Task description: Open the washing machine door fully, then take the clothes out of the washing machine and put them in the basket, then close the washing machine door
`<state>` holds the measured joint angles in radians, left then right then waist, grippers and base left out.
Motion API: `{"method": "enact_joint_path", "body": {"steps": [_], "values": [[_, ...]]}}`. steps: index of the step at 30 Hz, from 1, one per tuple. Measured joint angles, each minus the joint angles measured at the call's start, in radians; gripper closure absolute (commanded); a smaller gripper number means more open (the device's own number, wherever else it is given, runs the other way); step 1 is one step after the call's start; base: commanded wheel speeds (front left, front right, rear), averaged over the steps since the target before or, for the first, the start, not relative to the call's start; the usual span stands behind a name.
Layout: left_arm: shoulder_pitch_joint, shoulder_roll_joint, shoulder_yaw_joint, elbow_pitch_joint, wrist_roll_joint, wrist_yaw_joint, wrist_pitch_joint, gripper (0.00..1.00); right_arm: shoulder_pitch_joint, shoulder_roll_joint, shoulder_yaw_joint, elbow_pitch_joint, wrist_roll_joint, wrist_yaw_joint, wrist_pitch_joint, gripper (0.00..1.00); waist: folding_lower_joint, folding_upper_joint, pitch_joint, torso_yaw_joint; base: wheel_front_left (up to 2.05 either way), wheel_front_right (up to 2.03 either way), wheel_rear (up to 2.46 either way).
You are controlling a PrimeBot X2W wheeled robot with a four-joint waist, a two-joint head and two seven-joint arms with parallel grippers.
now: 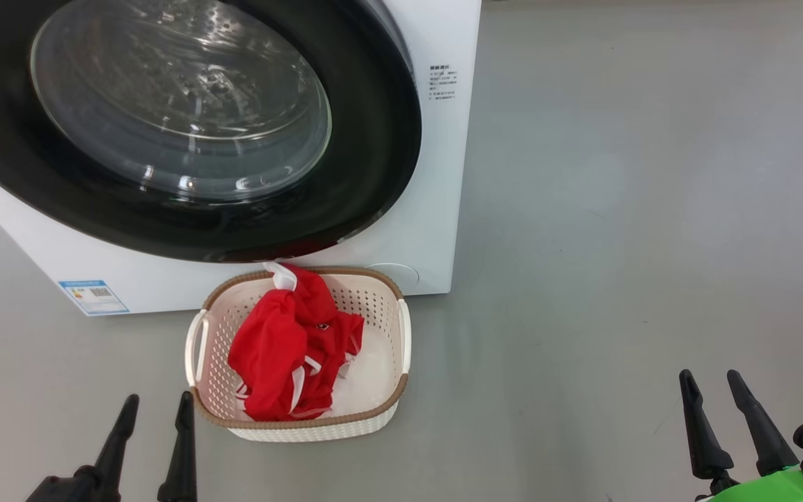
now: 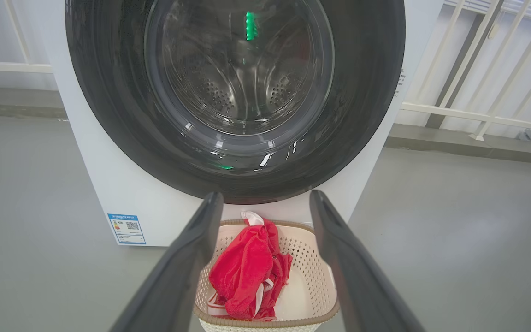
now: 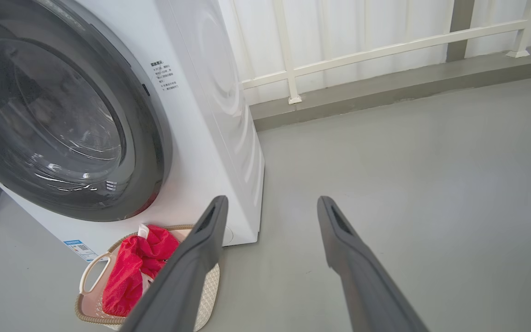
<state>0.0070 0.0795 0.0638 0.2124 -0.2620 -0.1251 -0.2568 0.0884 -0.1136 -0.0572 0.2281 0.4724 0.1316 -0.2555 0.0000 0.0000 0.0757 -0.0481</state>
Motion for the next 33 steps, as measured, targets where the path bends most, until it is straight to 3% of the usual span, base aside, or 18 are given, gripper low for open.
{"method": "enact_joint_path", "body": {"steps": [2,3,9,33], "values": [[0.000,-0.001,0.000,0.000,-0.001,0.000,0.000,0.00,0.000,0.000,0.001,0.000,0.000,0.000,0.000,0.00,0.0000,0.0000,0.000,0.001,0.00,0.00,0.00],[0.000,-0.002,-0.001,0.007,-0.001,0.001,0.000,1.00,0.000,0.002,0.002,0.006,0.000,0.000,0.000,1.00,0.0001,0.0000,-0.001,0.001,0.00,0.00,0.00],[0.018,-0.034,-0.009,0.088,-0.006,0.001,0.007,1.00,0.014,0.044,0.012,0.088,0.004,0.000,0.002,1.00,0.0000,0.0000,-0.001,0.002,0.00,0.00,0.00],[0.014,-0.035,-0.007,0.087,-0.260,0.001,0.072,1.00,0.010,0.047,0.006,0.085,0.221,0.000,0.066,1.00,0.0002,0.0000,-0.015,0.011,0.00,0.00,0.00]]}}
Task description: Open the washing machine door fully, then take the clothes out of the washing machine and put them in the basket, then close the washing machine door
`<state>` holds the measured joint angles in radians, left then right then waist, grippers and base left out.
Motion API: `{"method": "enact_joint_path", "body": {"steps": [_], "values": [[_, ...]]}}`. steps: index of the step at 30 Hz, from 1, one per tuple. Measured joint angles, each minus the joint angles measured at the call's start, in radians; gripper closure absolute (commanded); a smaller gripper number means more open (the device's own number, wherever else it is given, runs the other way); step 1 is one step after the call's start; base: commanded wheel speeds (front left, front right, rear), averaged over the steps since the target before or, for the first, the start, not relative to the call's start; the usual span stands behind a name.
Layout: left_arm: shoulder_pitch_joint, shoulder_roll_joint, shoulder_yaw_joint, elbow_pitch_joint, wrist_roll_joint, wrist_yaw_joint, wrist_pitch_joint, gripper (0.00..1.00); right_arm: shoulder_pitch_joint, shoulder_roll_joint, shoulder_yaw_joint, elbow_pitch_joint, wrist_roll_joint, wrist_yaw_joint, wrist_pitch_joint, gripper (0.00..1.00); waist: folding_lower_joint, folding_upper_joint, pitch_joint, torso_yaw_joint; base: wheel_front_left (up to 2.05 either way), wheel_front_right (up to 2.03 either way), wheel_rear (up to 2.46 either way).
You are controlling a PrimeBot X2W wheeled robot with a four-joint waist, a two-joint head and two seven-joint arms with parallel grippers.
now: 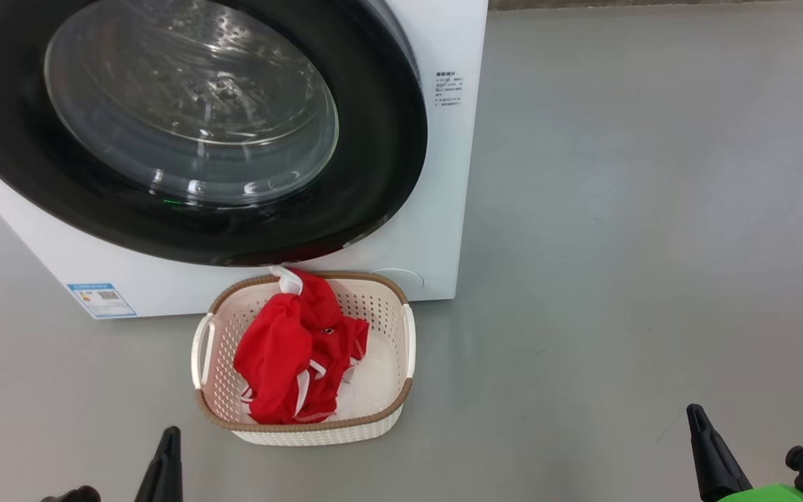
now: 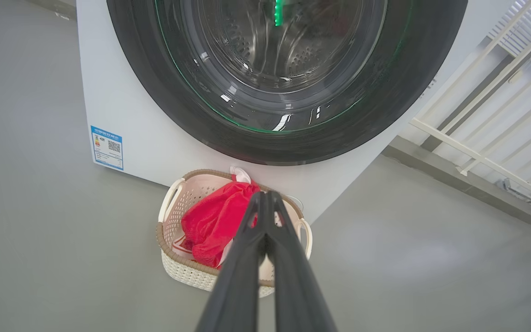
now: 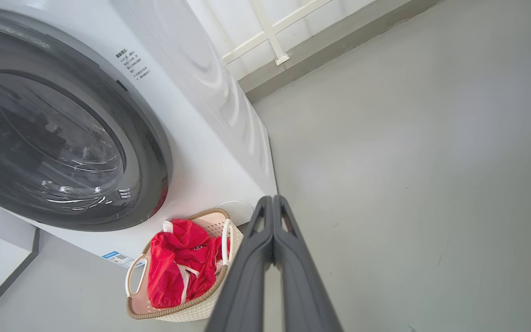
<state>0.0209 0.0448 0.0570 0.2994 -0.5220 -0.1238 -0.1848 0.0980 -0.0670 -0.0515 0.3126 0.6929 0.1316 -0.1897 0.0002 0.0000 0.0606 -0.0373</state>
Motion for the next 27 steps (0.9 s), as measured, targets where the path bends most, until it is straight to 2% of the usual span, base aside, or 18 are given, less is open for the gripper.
{"method": "enact_joint_path", "body": {"steps": [27], "values": [[-0.008,0.000,0.004,-0.004,-0.271,0.000,0.079,1.00,-0.042,0.004,-0.015,-0.009,0.237,0.000,0.077,1.00,-0.0001,0.0000,-0.015,0.010,0.00,0.00,0.00]]}}
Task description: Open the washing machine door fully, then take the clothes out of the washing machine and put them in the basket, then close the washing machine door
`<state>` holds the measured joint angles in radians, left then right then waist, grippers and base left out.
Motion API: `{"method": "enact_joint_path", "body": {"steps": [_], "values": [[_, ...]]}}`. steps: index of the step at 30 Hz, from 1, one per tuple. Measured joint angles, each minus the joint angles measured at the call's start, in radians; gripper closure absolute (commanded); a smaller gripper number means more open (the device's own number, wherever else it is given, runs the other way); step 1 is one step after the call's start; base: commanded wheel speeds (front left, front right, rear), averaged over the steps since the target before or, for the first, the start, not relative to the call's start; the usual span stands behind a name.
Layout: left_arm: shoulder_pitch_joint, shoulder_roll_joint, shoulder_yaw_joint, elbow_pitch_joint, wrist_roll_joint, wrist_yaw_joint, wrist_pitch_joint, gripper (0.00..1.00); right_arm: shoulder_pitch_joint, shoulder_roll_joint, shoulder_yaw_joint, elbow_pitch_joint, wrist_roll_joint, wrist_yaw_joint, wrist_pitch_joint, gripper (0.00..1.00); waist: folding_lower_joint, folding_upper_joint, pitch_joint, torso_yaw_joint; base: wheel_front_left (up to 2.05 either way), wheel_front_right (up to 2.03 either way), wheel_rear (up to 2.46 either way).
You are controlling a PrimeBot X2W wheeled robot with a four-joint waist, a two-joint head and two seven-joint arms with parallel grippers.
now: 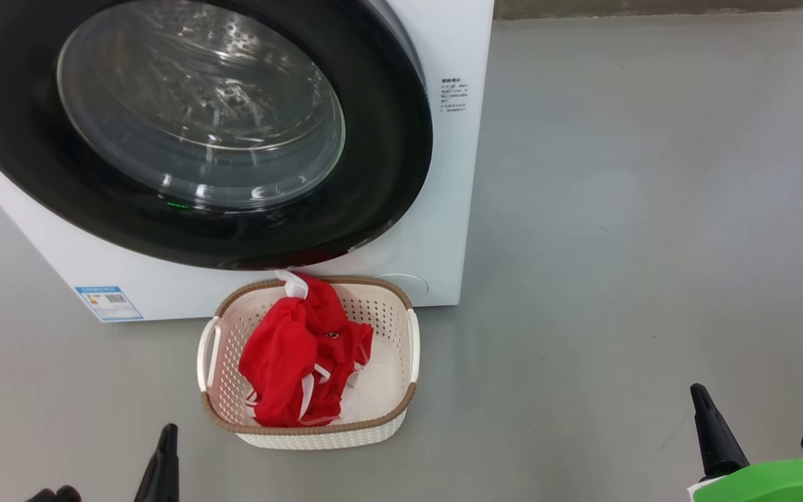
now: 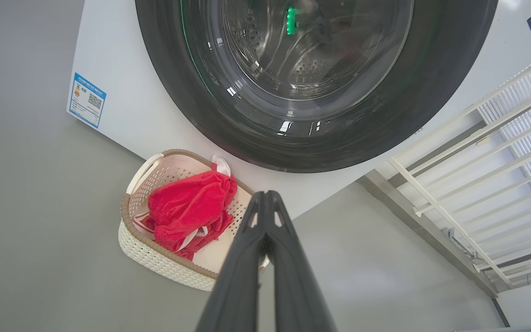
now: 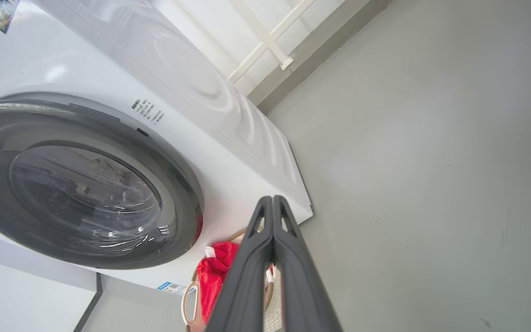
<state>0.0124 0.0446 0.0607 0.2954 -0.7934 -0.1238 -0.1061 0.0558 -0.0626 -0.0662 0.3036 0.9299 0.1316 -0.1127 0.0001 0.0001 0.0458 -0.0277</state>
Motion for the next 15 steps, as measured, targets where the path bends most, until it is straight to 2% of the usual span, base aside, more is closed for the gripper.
{"method": "enact_joint_path", "body": {"steps": [15], "values": [[-0.019,0.000,0.003,-0.004,-0.164,0.000,0.043,1.00,-0.022,0.003,-0.014,-0.006,0.134,0.000,0.043,1.00,0.0000,0.0000,-0.008,0.005,0.00,0.00,0.00]]}}
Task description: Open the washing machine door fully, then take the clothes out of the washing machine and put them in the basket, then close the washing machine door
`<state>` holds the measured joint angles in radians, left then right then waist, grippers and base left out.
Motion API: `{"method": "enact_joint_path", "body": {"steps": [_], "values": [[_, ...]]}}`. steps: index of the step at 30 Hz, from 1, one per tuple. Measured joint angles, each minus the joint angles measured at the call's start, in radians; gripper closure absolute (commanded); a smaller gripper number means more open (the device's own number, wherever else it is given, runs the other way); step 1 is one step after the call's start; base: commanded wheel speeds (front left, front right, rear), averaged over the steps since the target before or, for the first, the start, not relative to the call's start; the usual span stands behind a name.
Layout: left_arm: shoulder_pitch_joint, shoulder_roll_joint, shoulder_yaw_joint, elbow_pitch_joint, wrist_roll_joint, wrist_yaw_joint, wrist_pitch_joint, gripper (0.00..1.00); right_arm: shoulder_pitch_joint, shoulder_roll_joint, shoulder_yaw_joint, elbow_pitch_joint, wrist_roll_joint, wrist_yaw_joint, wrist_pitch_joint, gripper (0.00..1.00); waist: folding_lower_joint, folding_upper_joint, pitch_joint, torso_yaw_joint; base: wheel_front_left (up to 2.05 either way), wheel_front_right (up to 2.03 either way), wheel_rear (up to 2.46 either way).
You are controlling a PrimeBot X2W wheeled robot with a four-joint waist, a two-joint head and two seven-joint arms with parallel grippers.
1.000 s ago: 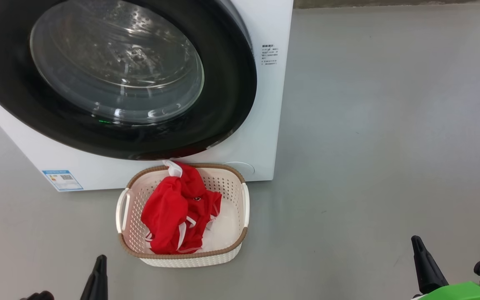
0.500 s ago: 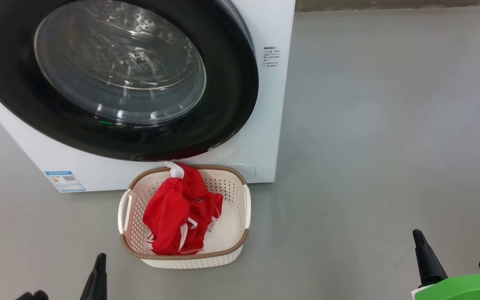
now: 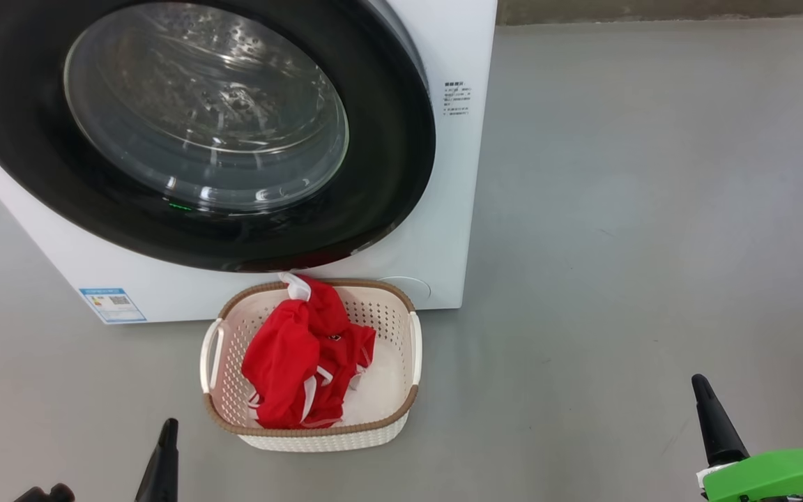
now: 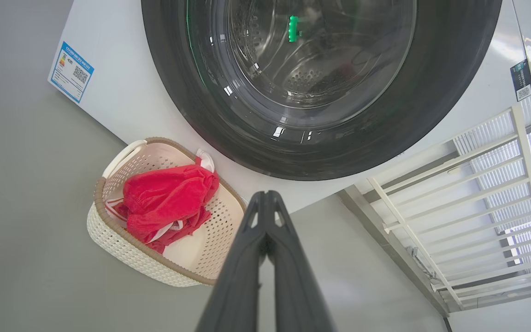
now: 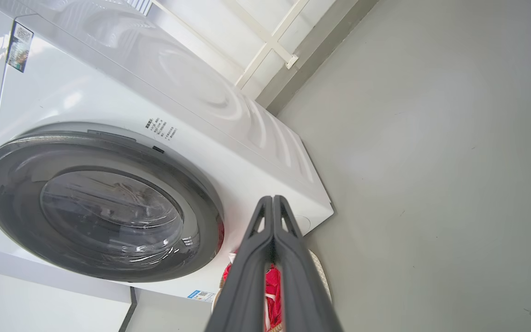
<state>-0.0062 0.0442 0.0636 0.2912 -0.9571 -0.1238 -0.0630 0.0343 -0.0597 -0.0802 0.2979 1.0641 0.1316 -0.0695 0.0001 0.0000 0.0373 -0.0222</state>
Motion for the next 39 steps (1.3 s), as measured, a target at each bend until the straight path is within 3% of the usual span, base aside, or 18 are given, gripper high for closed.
{"method": "enact_joint_path", "body": {"steps": [39], "values": [[-0.040,-0.003,0.010,-0.012,-0.423,0.000,0.113,1.00,-0.062,0.007,-0.031,-0.015,0.355,0.000,0.115,1.00,0.0000,0.0000,-0.023,0.015,0.00,0.00,0.00]]}}
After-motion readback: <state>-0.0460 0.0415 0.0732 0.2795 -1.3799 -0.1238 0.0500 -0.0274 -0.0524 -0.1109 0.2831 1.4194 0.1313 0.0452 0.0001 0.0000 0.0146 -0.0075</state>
